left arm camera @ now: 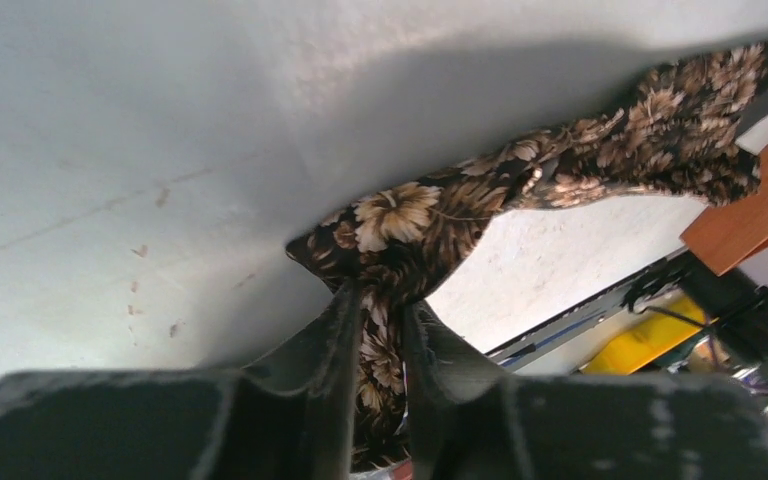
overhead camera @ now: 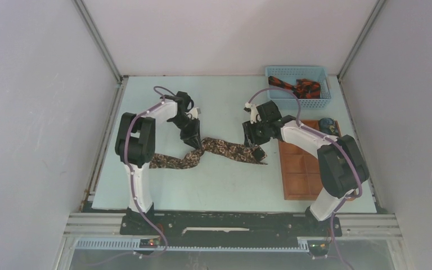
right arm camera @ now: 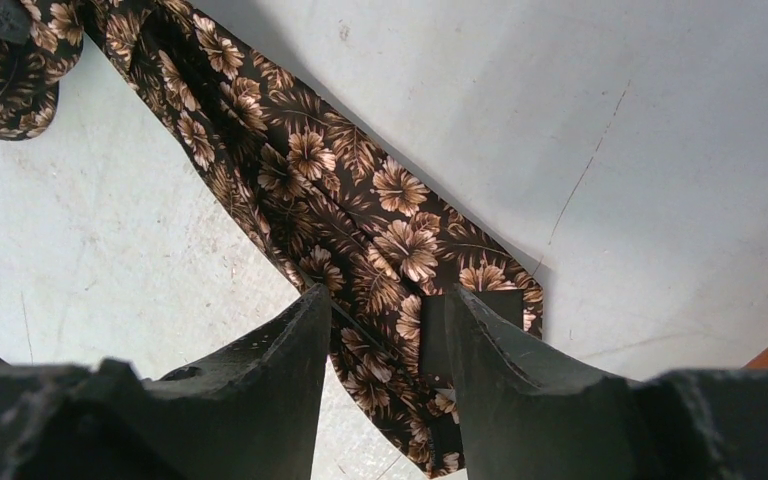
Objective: Roll the ties
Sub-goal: Flatten out the tie at the center of the board.
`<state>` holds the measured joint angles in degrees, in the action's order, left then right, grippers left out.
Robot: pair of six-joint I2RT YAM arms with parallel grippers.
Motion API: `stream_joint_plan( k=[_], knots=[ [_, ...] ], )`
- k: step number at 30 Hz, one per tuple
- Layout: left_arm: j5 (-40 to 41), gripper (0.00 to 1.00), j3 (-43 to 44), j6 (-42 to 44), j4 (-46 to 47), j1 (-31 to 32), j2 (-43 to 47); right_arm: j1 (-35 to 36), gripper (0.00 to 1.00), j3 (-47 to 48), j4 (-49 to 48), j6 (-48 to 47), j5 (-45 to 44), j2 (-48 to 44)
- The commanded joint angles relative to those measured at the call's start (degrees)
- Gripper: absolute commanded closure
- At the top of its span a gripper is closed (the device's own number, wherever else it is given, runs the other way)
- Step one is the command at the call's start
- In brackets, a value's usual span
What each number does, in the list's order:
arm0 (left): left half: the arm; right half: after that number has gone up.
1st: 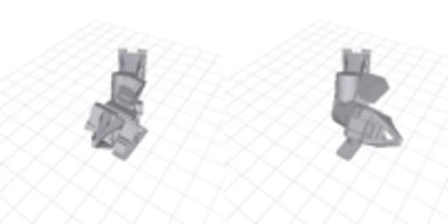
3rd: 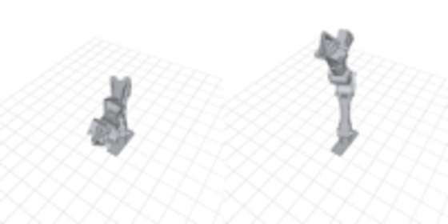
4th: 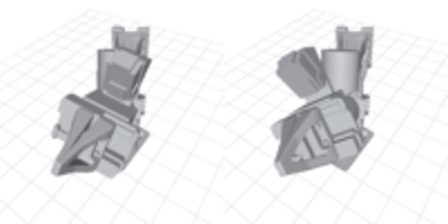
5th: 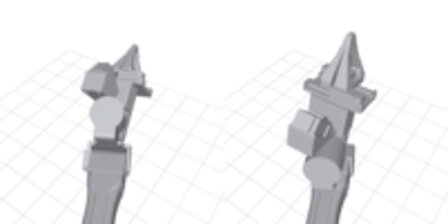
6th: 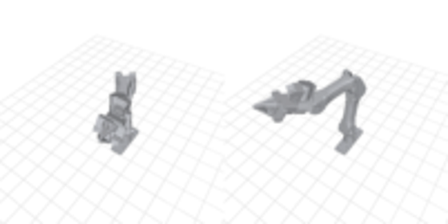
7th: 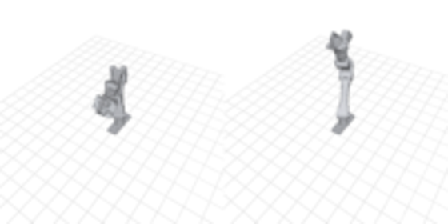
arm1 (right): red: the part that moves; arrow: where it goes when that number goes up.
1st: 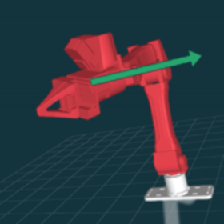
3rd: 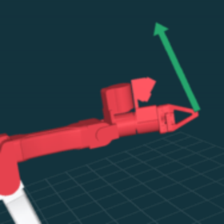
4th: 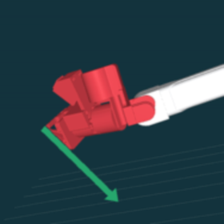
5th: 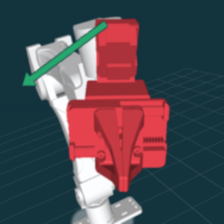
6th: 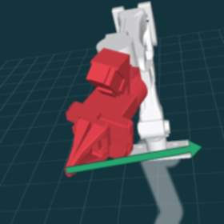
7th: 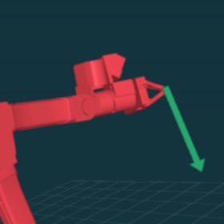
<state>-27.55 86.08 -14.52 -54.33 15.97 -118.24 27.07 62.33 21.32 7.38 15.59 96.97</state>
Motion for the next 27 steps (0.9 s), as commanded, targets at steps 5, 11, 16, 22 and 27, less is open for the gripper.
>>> stream_joint_plan(
  k=[5,11,16,22,27],
  knots=[
    [3.63,0.49,2.64,-0.74,-0.12,-1.99,2.56,-0.13,0.51,2.13,-1.29,2.65,-0.78,-1.61],
    [14.38,0.27,1.08,-0.83,-1.15,-1.24,12.59,1.61,0.5,-1.25,-1.9,8.37,-0.16,-8.03],
    [31.56,0.22,-5.23,-0.78,-1.7,3.81,23.97,4.12,0.49,-7.2,-2.31,15.07,-2.95,-14.08],
    [42.8,0.26,-18.02,-8.53,1.63,8.16,36.64,8.41,0.48,-14.33,-4.04,31.09,-11.75,-19.86],
    [45.77,0.32,-28.46,-14.59,7.44,8.2,46.73,12.46,0.46,-15.57,-5.25,35.36,-18.01,-19.56]
  ],
)
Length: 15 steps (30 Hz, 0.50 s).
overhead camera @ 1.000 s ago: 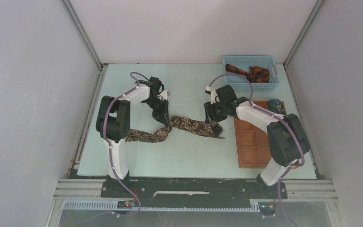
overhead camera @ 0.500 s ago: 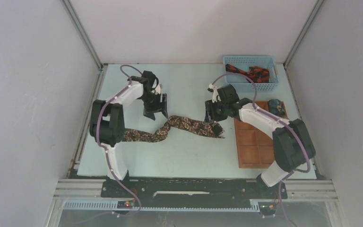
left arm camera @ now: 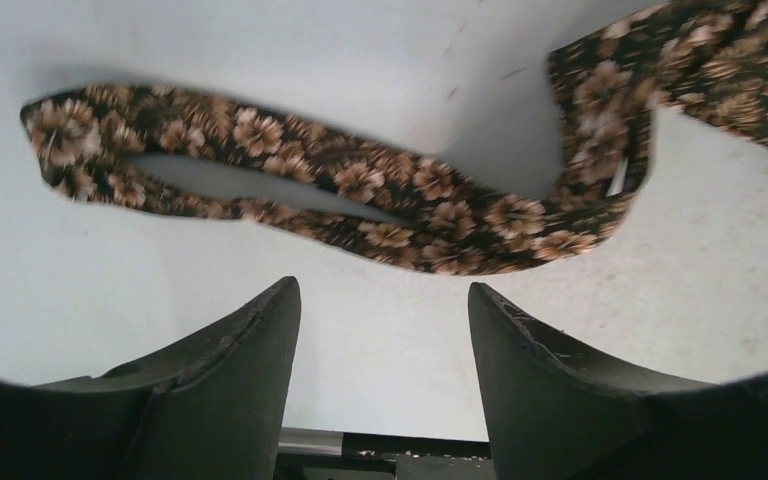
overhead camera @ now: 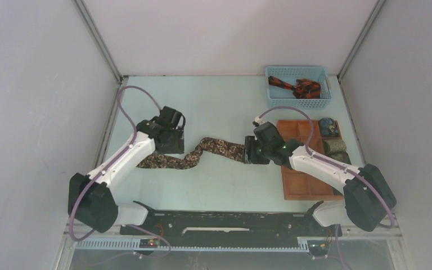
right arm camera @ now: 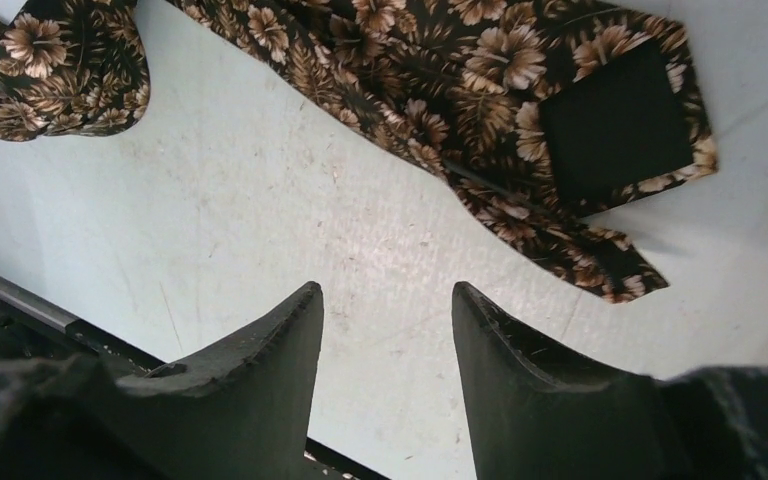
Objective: Roll the ties
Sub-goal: Flatten out the tie at the center of the board.
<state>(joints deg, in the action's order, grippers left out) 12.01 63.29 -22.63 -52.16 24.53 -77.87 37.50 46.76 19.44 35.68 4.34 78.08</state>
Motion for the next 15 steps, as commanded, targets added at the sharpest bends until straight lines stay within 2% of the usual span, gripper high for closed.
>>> stream_joint_plan(
  k=[1,4,9,15],
  knots=[
    [4.52,0.33,-7.35,-6.53,7.0,-0.36,7.61,2.05,0.46,-0.02,-4.01,7.19,-5.99,-0.02],
    [-1.69,0.33,-10.47,-5.27,11.6,-0.1,9.06,1.54,0.46,-0.01,-6.23,7.18,-2.84,3.02],
    [-10.22,0.3,-9.83,-2.64,14.53,0.38,3.08,-0.87,0.46,0.98,-8.98,7.8,1.9,9.43],
    [-13.73,0.34,-6.22,-2.33,16.14,1.37,-5.79,-4.8,0.48,4.79,-9.85,7.51,6.83,16.83]
  ],
)
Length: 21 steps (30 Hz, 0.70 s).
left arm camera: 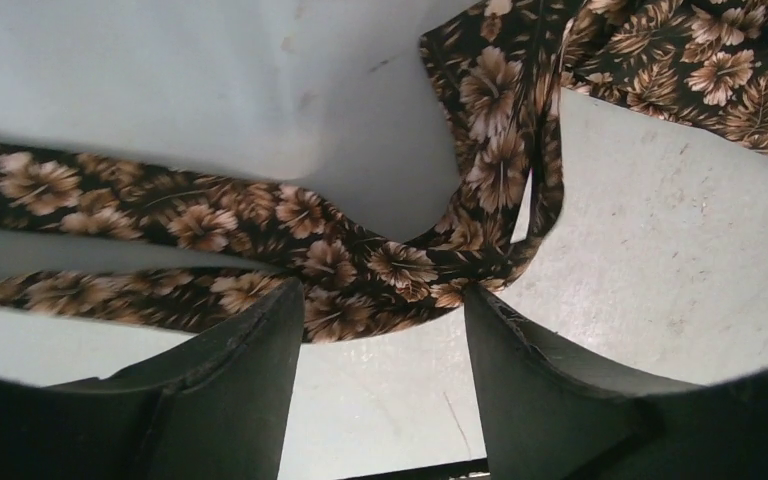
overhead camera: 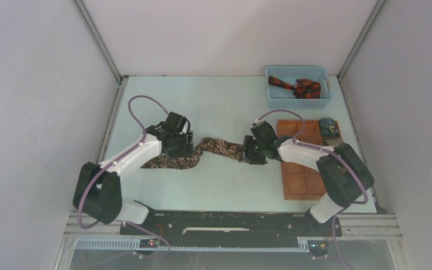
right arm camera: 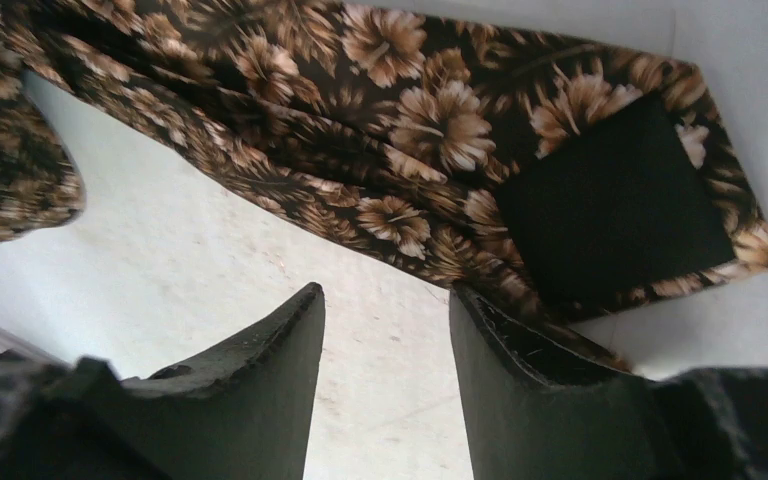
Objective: Roll the ties
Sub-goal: Flatten out the tie at the center of the board.
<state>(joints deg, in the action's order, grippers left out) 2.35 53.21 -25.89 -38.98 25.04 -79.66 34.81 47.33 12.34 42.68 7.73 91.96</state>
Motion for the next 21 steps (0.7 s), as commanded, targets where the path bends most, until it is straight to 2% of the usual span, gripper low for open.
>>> stream_joint_plan(
  k=[1,4,7,9,13,17,19,21],
  knots=[
    [-2.93,0.38,4.85,0.97,2.27,0.89,-5.59,-2.91,0.48,4.9,-2.63,0.21,3.61,4.07],
    [4.19,0.51,8.24,0.89,-0.59,0.89,-10.95,-4.9,0.48,6.63,-2.1,-0.58,4.0,6.63],
    [10.61,0.69,11.91,0.76,-3.21,0.51,-15.55,-7.15,0.48,8.09,-1.44,-1.37,5.25,9.2],
    [14.13,0.73,14.55,1.12,-4.86,0.24,-17.81,-8.71,0.48,8.65,-1.54,-1.47,6.59,10.6],
    [24.04,0.7,19.83,1.05,-9.56,-0.99,-22.5,-10.24,0.49,10.12,-0.92,-1.39,8.09,12.54],
    [23.53,0.67,18.83,-1.16,-10.56,-3.14,-20.04,-11.2,0.49,12.82,0.7,-2.0,8.53,14.33],
    [21.75,0.59,16.44,-1.96,-9.55,-2.87,-15.13,-11.77,0.49,14.37,1.72,-2.57,8.05,15.05],
    [20.64,0.44,13.66,-2.56,-9.1,-2.56,-9.52,-12.56,0.48,16.19,3.46,-3.0,7.41,15.55]
  ],
)
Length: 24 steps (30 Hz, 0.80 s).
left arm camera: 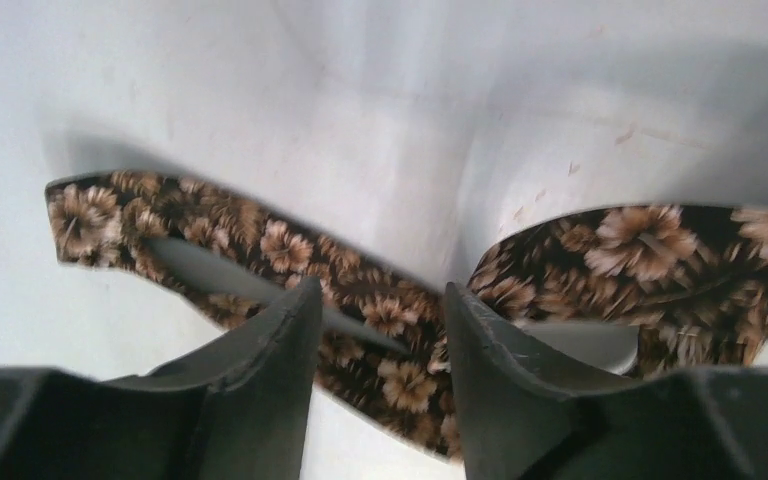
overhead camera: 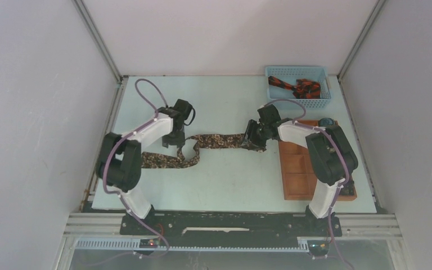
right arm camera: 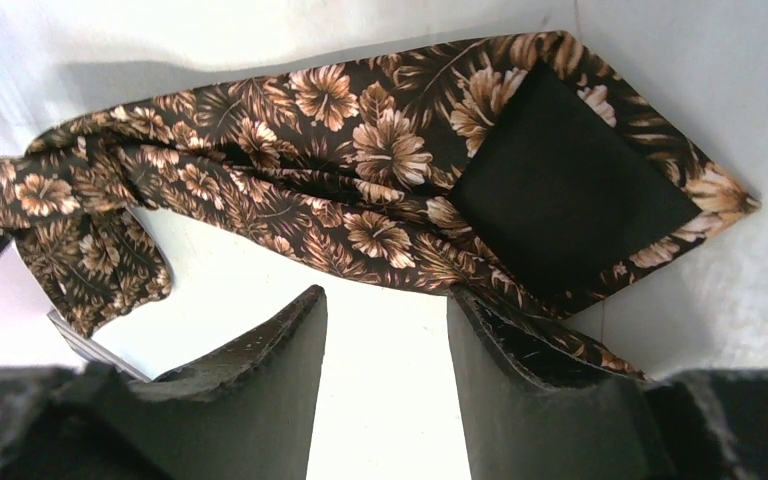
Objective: Roll the ties
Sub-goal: Flatten out the tie at the center of the board.
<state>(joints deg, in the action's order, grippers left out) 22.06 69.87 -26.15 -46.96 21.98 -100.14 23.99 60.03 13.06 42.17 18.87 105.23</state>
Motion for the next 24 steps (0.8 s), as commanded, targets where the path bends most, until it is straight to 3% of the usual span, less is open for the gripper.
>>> stream_joint_plan(
  k=[1,5,12,19,24],
  knots=[
    [0.86,0.37,-4.47,-2.82,-1.26,0.52,13.77,-2.17,0.48,4.19,3.22,-2.73,-4.16,2.5],
    [2.61,0.27,-10.22,-6.82,-2.09,-2.28,23.01,-3.3,0.48,5.58,3.89,-3.04,-4.67,3.01],
    [-2.33,0.28,-25.69,-12.65,6.55,-15.84,40.66,-2.66,0.48,8.73,7.92,-7.02,-9.75,0.57],
    [-4.46,0.27,-30.21,-15.76,7.03,-27.74,47.55,-0.08,0.48,14.53,14.5,-11.76,-15.93,-3.4],
    [-2.6,0.27,-31.93,-14.9,7.52,-32.3,53.35,4.47,0.47,16.2,15.72,-12.21,-17.68,-5.78]
  ],
)
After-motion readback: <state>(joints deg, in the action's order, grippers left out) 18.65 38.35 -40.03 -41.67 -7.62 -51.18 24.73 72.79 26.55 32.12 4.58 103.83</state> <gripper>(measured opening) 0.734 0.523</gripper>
